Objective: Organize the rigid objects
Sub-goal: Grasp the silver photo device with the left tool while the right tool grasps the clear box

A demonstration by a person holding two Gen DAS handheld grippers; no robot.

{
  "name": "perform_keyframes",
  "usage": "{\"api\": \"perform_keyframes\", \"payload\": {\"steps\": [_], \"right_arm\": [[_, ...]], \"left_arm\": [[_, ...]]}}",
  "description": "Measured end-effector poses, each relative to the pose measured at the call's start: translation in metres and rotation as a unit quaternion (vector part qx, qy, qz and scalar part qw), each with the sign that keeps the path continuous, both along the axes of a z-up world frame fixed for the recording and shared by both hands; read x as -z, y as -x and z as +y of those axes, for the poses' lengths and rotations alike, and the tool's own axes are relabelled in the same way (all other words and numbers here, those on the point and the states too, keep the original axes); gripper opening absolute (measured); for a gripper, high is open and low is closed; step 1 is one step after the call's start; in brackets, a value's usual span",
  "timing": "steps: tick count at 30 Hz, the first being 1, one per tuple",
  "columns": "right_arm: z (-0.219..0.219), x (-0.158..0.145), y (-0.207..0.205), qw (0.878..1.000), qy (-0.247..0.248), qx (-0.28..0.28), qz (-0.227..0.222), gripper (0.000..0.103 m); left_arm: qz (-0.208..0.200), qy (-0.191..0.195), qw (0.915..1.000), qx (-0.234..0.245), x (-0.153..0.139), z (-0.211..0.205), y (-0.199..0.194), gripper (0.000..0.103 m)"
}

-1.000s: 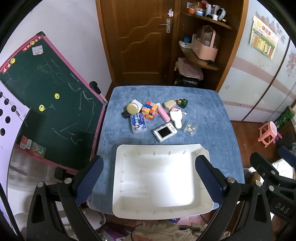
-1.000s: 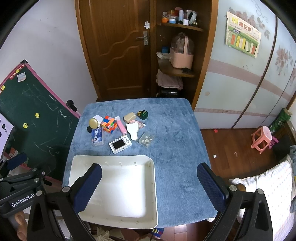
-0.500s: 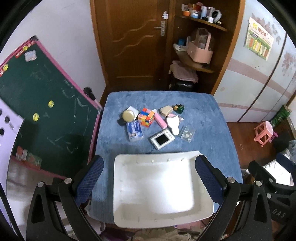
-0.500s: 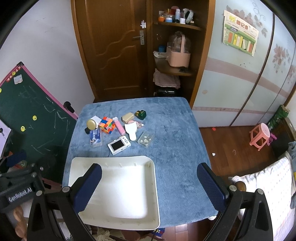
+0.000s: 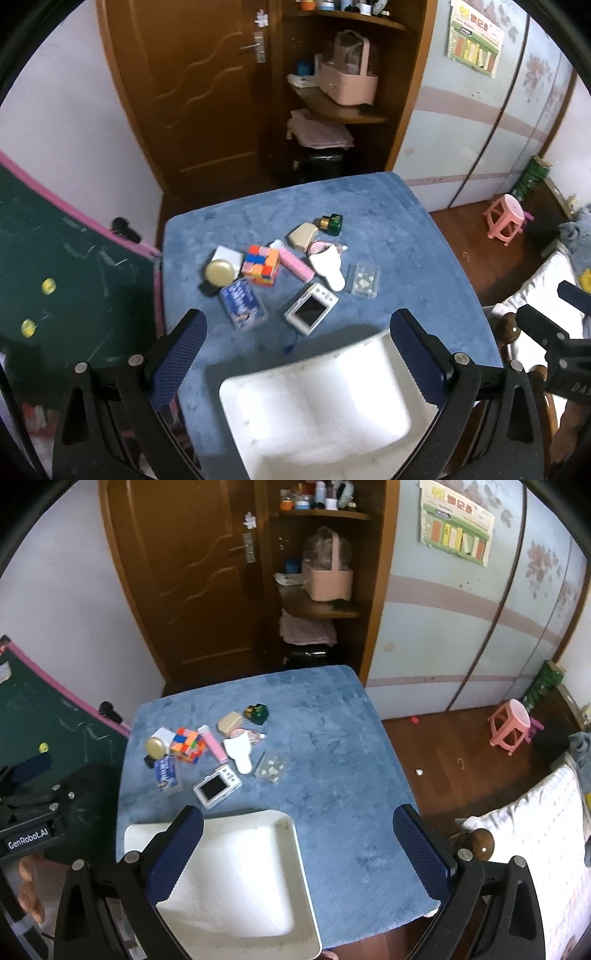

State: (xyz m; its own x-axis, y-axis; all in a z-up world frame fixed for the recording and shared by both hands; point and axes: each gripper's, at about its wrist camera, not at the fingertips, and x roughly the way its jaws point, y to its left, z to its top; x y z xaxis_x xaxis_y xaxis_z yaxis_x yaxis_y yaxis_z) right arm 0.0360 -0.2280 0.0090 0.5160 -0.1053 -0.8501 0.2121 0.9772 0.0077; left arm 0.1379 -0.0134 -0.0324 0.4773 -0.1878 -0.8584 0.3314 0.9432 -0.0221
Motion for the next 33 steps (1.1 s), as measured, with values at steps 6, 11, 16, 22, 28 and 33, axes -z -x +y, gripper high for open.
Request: {"api": "perform_keyframes", "payload": {"steps": [6, 11, 16, 22, 28, 33], "right_arm": [[-0.013, 0.023, -0.035, 0.999, 0.000, 0.028, 0.024, 0.103], [-0.026, 0.050, -0.065, 0.997, -0.022, 0.058, 0.050, 0.103], [-0.031, 0.086, -0.096, 0.993, -0.052, 0.075, 0.078, 0.103], [-0.024, 0.145, -0.139, 0.987, -0.063, 0.078, 0.128, 0.103], [-0.023, 0.205, -0.175, 0.976, -0.084, 0.082, 0.183, 0.103], [-0.030, 0.243, -0.194, 0.964, -0.126, 0.097, 0.211, 0.098]], "left_arm": [[0.019, -0.015, 0.9991, 0.035, 0.039, -0.003, -0.041, 0.100], [0.057, -0.031, 0.9957, 0.066, 0.077, -0.009, -0.068, 0.100], [0.106, -0.055, 0.9879, 0.099, 0.121, -0.020, -0.088, 0.100], [0.138, -0.099, 0.9756, 0.139, 0.167, -0.038, -0.099, 0.100], [0.154, -0.135, 0.9644, 0.167, 0.205, -0.051, -0.107, 0.100], [0.171, -0.147, 0.9593, 0.170, 0.228, -0.057, -0.114, 0.100]]}}
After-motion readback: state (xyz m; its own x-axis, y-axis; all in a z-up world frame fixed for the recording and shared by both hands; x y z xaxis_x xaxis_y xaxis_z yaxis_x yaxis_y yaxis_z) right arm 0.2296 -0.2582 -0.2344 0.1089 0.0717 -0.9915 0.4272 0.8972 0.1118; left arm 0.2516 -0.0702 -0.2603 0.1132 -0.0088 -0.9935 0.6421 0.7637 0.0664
